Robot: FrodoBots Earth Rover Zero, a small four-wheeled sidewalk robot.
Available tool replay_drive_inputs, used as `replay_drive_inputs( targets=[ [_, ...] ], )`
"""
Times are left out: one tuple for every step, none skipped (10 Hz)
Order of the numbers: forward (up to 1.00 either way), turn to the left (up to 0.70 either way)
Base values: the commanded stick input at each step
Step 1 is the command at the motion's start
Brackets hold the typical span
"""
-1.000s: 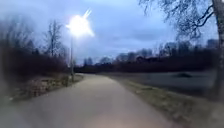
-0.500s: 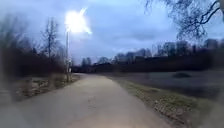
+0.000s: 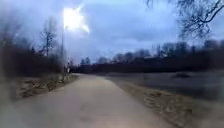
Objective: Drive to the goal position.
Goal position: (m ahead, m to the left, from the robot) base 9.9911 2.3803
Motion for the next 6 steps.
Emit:
replay_drive_inputs(
  targets=[
    [1.0,0.0],
    [1.0,0.35],
    [1.0,0.4],
    [1.0,0.4],
    [1.0,0.22],
    [1.0,0.0]
  ],
)
